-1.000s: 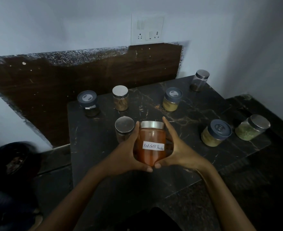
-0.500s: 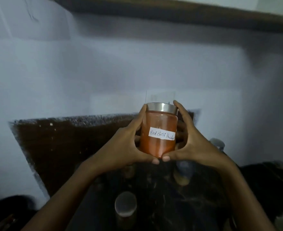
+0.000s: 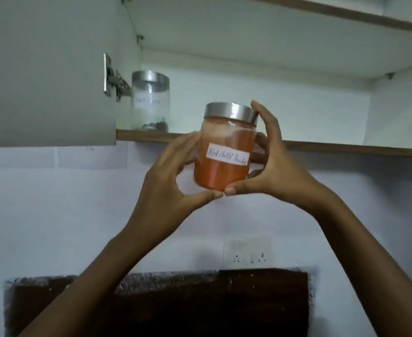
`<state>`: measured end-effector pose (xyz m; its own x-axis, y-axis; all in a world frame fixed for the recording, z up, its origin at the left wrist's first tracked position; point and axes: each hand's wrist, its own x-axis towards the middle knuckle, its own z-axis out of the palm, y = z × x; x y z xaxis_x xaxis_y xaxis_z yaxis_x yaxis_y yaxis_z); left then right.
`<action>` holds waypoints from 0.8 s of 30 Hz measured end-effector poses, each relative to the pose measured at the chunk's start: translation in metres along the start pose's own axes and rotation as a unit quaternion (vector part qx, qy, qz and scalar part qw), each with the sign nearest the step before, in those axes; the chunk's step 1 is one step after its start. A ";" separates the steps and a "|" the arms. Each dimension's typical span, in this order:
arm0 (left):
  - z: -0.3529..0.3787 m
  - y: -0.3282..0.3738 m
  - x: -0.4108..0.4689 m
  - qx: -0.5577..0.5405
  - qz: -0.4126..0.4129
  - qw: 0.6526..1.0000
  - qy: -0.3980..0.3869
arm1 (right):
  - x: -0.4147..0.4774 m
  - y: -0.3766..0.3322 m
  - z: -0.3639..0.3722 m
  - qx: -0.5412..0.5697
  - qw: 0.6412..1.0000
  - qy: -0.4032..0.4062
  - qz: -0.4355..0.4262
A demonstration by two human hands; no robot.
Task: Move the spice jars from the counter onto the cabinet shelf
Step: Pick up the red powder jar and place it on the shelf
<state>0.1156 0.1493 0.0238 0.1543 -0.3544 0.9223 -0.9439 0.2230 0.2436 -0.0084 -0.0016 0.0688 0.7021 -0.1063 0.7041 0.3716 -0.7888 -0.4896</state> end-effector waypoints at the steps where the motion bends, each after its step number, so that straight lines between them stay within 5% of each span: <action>1: -0.003 -0.005 0.010 0.024 0.016 0.999 0.018 | 0.013 -0.002 -0.003 -0.008 1.000 0.008 -0.015; 10: 0.002 -0.069 0.073 0.196 0.023 0.973 0.122 | 0.110 0.012 -0.003 -0.079 0.993 0.035 -0.080; 15: 0.012 -0.099 0.074 0.381 0.021 0.920 0.085 | 0.134 0.026 0.002 -0.048 0.998 0.007 -0.038; 24: 0.015 -0.113 0.075 0.458 -0.041 0.885 0.077 | 0.152 0.033 0.000 0.041 0.995 -0.058 0.073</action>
<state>0.2293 0.0840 0.0607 0.2053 -0.1910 0.9599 -0.7575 -0.6521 0.0323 0.1111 -0.0440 0.1595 0.8154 -0.1426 0.5610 0.3049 -0.7180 -0.6257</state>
